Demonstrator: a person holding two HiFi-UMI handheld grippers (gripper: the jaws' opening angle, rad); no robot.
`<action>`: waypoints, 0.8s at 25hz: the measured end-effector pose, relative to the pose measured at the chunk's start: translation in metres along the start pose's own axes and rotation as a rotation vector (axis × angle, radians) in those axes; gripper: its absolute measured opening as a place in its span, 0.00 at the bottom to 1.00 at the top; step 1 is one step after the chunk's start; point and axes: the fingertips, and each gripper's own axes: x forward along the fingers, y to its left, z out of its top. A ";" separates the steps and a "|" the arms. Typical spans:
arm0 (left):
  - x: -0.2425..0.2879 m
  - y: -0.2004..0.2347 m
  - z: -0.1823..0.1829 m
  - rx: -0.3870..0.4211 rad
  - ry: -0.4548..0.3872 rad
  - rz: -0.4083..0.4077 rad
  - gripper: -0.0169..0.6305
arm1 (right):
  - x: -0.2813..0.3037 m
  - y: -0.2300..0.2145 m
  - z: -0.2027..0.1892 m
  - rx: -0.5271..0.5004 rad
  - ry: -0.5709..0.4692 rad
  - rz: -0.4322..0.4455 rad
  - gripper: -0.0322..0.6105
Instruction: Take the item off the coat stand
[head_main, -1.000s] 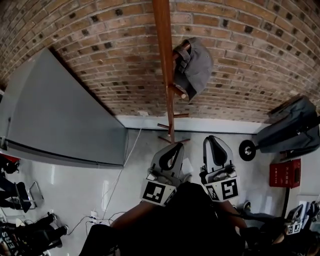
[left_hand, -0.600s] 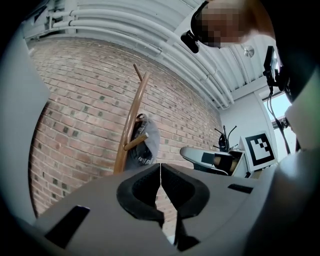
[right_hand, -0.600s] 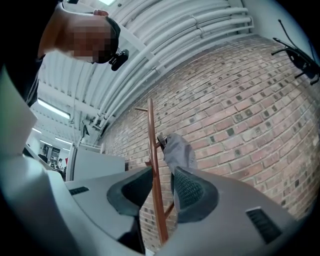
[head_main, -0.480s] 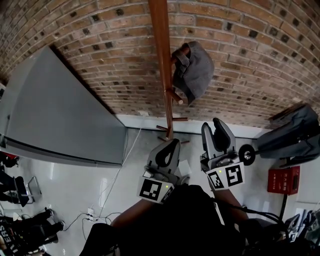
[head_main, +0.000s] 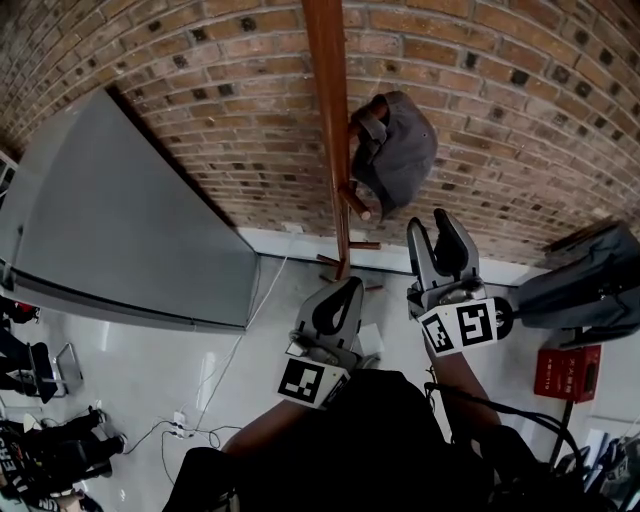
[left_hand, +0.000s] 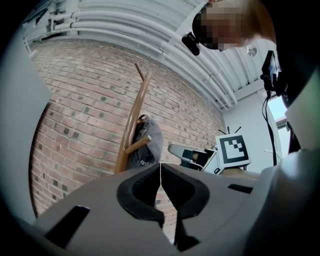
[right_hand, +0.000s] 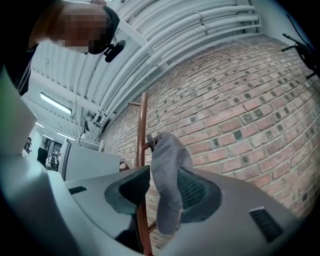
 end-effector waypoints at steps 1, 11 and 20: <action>0.001 0.001 0.000 0.004 -0.003 0.001 0.05 | 0.005 -0.001 0.000 0.001 0.003 0.005 0.30; 0.000 0.011 -0.013 -0.022 0.040 0.039 0.05 | 0.041 -0.013 0.008 0.034 -0.019 0.007 0.34; 0.005 0.014 -0.019 0.007 0.037 0.037 0.05 | 0.054 -0.019 0.004 0.017 -0.028 -0.011 0.32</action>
